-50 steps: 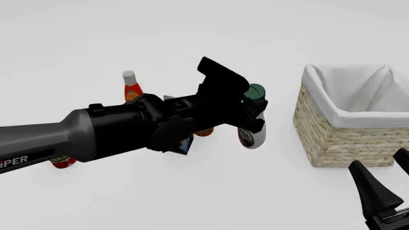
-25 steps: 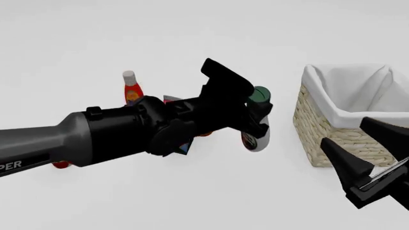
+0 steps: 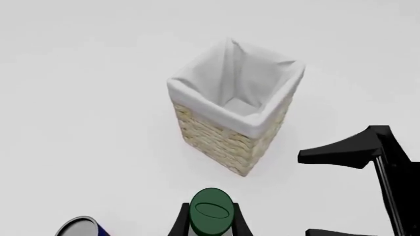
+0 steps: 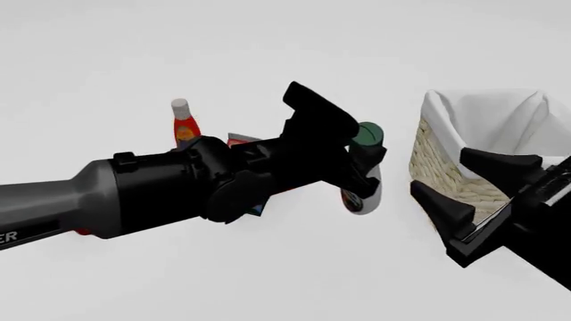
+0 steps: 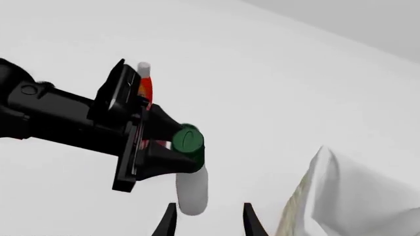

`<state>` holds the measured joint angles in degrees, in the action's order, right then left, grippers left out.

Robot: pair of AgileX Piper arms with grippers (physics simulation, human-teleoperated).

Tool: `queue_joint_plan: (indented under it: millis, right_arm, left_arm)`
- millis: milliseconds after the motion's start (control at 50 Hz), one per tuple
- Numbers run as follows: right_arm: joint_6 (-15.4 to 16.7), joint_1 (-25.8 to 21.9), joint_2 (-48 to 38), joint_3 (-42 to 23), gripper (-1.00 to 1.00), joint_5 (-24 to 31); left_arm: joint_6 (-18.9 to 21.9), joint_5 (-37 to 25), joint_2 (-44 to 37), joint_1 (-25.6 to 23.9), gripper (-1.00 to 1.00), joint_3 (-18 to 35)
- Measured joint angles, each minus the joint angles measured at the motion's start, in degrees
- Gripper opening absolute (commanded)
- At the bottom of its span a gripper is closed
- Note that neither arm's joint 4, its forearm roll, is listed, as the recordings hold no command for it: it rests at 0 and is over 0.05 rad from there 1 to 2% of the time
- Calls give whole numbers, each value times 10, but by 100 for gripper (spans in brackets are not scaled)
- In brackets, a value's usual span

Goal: Pick the salad dressing and place it in the basket.

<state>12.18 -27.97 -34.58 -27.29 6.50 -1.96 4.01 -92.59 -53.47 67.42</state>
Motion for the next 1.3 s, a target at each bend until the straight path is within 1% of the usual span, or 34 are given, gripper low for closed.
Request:
queue_joint_plan:
  millis: [320, 800, 1300]
  right_arm:
    - [0, -15, -38, 0, 100, -23]
    - [0, -26, -94, 6, 100, -70]
    - [2, -34, -146, 8, 100, -106]
  left_arm:
    - [2, -2, 5, -7, -100, 1]
    - [3, -2, 10, -17, -100, -4]
    - [2, -4, 17, -26, -100, -7]
